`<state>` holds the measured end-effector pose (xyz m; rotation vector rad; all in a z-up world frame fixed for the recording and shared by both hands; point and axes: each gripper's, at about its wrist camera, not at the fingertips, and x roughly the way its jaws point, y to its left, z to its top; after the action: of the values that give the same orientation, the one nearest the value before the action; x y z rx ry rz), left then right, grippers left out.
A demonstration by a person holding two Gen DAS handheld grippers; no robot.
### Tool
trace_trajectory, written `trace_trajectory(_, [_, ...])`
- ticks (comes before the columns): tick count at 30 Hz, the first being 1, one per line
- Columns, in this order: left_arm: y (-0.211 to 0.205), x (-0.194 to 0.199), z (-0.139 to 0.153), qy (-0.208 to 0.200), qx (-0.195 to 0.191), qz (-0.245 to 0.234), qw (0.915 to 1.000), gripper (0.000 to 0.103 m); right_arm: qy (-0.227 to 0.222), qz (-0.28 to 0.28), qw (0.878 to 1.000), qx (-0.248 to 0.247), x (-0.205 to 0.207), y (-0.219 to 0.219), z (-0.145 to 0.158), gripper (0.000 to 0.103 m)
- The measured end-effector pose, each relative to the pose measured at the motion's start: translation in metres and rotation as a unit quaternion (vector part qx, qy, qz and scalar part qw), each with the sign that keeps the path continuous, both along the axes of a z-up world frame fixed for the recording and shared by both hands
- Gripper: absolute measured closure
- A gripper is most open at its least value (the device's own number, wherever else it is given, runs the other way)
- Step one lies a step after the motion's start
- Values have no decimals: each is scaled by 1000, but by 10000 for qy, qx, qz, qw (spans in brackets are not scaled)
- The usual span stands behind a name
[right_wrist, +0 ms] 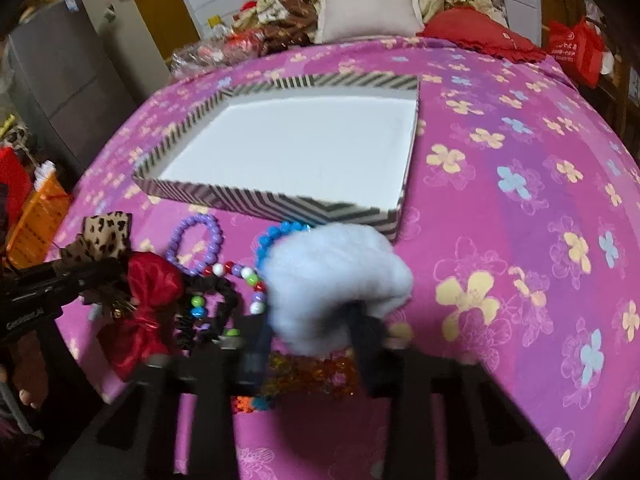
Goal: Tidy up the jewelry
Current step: 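Grasp the white fluffy scrunchie with the right tool while the left tool grasps the leopard bow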
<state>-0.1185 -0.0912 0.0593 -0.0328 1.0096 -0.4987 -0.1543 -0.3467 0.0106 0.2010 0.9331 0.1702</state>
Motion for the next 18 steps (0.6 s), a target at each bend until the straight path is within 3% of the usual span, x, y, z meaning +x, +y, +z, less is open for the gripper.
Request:
trace_trajectory(10, [20,13,41,-179,-427,43,9989,103,-476,241,9986,32,-16,7,43,88])
trace_trajectory(18, [27,45,61,-472,-260,288,9981,103,-672,426,9967,-152,4,20,58,88])
